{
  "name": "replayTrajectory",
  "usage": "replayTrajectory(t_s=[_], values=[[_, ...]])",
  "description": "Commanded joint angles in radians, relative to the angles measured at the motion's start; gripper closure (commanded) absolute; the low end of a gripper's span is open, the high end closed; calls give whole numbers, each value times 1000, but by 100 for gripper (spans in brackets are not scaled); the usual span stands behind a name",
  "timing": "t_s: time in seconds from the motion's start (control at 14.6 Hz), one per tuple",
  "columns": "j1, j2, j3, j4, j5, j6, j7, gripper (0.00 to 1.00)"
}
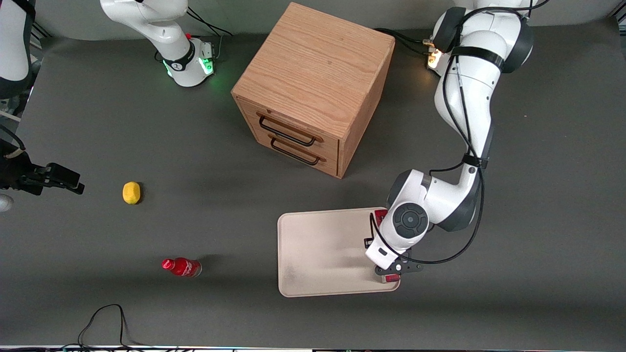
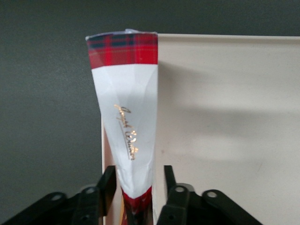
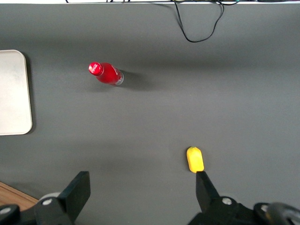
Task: Place red cookie box on tray
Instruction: 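Open the left gripper and release the box on the tray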
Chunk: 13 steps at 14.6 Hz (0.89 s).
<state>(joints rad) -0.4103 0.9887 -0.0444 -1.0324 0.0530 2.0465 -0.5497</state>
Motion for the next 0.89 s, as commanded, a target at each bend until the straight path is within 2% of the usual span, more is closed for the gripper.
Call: replayTrajectory(t_s=[0.0, 0.27, 0.55, 0.69, 0.82], values=[[-15, -43, 24, -1, -7, -5, -15, 0], [53, -230, 23, -127, -7, -60, 2, 0], [151, -425, 24, -256, -9, -195, 138, 0], [194, -494, 29, -262, -7, -316, 154, 0], [232, -588, 35, -314, -4, -368, 251, 0]])
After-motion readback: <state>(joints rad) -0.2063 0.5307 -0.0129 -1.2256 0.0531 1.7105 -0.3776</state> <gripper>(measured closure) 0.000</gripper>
